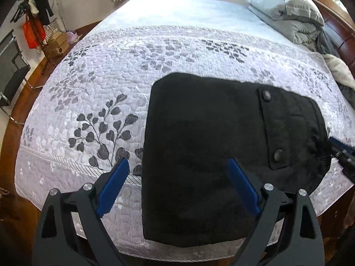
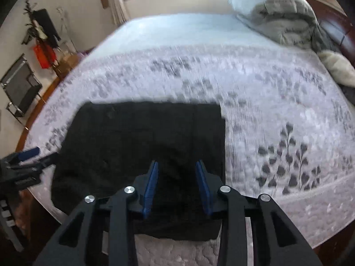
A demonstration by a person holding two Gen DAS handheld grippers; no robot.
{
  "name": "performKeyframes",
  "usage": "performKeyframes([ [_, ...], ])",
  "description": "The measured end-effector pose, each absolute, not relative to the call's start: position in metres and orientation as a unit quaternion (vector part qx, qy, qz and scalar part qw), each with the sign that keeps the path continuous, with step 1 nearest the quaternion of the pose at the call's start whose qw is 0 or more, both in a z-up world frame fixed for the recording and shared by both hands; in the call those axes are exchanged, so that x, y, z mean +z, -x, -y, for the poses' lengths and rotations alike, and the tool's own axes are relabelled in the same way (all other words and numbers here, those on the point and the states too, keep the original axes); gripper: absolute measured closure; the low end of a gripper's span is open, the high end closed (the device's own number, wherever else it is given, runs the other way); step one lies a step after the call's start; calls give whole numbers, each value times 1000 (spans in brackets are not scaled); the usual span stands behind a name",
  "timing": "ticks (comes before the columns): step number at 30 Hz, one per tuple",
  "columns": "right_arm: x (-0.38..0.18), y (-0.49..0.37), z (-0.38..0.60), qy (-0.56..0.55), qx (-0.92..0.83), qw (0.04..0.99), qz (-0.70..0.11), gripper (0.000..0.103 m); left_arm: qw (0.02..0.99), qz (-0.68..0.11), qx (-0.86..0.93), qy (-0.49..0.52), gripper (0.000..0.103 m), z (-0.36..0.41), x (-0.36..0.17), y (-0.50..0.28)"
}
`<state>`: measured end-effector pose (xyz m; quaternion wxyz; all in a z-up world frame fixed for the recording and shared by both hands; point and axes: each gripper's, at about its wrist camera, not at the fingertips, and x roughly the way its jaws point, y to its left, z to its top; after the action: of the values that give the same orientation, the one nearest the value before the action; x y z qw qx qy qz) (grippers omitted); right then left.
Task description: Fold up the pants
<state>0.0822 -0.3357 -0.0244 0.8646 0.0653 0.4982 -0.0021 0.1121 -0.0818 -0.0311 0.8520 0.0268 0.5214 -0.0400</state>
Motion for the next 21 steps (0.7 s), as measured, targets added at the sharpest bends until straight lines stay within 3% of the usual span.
performKeyframes([
  [4, -59, -77, 343, -74, -17, 848, -525, 72, 845, -532, -38, -39, 13, 87, -49, -115],
  [8, -77, -81, 338, -60, -23, 841, -537, 69, 837, -545, -35, -45, 11, 90, -65, -120],
  [16, -28, -100, 337, -65, -3, 862, -503, 64, 847, -529, -58, -5, 11, 90, -29, -141],
  [21, -33, -140, 338, -80, 7, 856, -510, 64, 843, -534, -51, -25, 11, 107, -35, -178],
])
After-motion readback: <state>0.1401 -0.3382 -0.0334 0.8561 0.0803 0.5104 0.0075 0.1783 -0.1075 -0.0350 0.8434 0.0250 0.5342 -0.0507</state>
